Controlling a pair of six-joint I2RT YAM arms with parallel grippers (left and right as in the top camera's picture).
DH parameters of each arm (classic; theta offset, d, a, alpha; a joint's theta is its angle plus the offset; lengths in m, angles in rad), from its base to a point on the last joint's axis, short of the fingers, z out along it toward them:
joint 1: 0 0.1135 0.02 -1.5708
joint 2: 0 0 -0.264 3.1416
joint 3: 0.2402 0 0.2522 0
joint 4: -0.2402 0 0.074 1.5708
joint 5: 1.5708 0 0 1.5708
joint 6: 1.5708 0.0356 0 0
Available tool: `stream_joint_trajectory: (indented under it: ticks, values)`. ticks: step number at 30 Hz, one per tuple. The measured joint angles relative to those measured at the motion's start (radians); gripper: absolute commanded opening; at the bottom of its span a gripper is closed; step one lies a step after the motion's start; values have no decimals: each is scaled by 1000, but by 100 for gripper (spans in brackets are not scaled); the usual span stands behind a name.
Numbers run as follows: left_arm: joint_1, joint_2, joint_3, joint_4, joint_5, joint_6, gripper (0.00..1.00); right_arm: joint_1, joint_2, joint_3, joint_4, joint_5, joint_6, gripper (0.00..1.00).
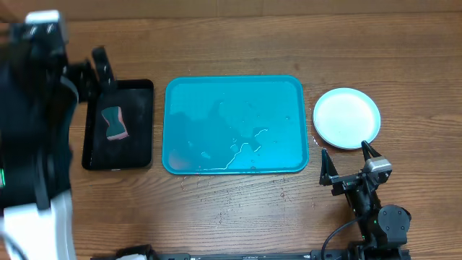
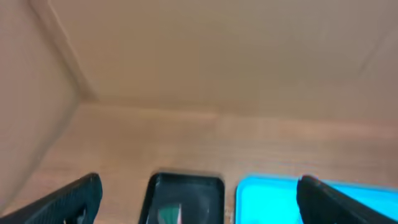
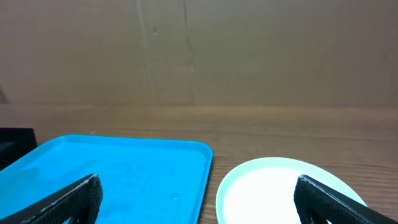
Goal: Clean dirty plates on tray and stack at the side
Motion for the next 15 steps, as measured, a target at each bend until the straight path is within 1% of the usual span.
stream_joint_trajectory:
  ticks: [2, 4, 9, 11, 15]
  values:
    - [0, -100, -134, 108, 20, 0, 100, 0, 0, 0, 1, 0, 0, 100]
    - [0, -230, -356, 245, 49, 0, 100, 0, 0, 0, 0, 0, 0, 100]
    - [0, -465, -779, 495, 87, 0, 100, 0, -1, 0, 0, 0, 0, 100]
    - [0, -566, -917, 575, 93, 0, 100, 0, -1, 0, 0, -1, 0, 100]
    - [0, -730, -1123, 720, 101, 0, 100, 0, -1, 0, 0, -1, -1, 100]
